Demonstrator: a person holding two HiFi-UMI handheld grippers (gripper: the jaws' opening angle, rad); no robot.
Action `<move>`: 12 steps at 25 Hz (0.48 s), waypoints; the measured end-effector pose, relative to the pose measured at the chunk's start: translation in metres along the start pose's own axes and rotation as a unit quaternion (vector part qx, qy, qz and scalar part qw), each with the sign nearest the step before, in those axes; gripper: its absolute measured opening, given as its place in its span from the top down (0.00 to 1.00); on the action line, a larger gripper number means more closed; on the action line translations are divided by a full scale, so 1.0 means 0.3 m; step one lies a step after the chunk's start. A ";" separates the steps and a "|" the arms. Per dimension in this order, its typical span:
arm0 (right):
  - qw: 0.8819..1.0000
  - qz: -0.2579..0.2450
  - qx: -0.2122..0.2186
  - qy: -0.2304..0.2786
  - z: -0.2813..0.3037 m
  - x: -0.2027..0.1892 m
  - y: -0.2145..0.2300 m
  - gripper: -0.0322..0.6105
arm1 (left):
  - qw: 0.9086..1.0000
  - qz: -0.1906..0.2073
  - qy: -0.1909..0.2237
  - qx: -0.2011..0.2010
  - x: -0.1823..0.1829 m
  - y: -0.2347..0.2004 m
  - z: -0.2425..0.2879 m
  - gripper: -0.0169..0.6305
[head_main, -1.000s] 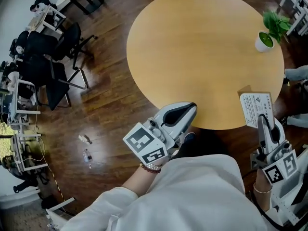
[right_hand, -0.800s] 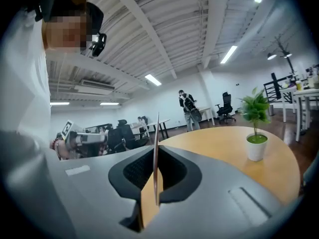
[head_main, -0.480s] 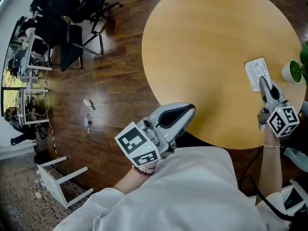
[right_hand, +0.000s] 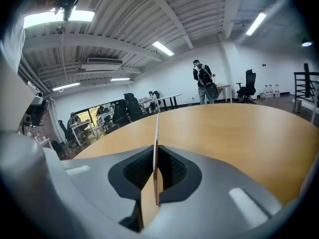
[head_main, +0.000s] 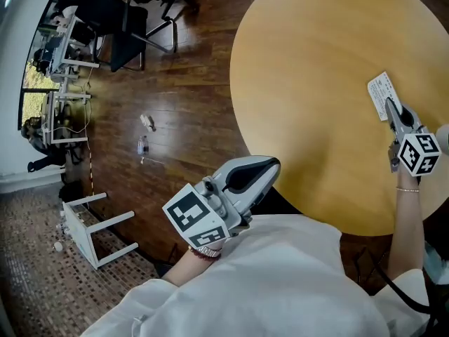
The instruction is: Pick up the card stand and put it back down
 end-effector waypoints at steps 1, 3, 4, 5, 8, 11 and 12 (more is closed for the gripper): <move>1.000 0.002 0.002 -0.004 0.005 -0.003 -0.001 0.92 | 1.000 -0.003 0.000 0.002 -0.001 -0.002 0.000 0.99; 1.000 0.005 0.005 -0.006 0.016 0.003 -0.003 0.92 | 1.000 -0.003 -0.003 0.002 0.002 0.000 0.003 0.99; 1.000 0.006 0.003 -0.007 0.020 0.005 -0.003 0.91 | 1.000 0.001 -0.007 0.001 0.002 0.001 0.004 0.99; 1.000 0.008 -0.002 -0.007 0.022 0.006 -0.001 0.91 | 1.000 0.004 -0.012 -0.001 0.003 0.002 0.005 0.99; 0.999 0.019 -0.026 -0.005 0.006 0.009 0.011 0.69 | 1.000 -0.001 -0.010 -0.005 0.017 0.009 0.010 0.99; 0.998 0.029 -0.047 0.002 -0.033 -0.010 0.019 0.63 | 1.000 0.009 -0.005 -0.028 0.010 0.041 0.029 0.99; 0.998 0.036 -0.060 0.005 -0.051 -0.022 0.024 0.61 | 0.999 0.021 -0.008 -0.039 0.001 0.051 0.038 0.99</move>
Point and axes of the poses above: the fingertips, and each gripper's own axes: z forward along the fingers, y to its right, x out of its top, the point moved 6 cm from there along -z, backward along the fingers, and after that the axes turned 7 degrees about -z, right-handed, at the moved point
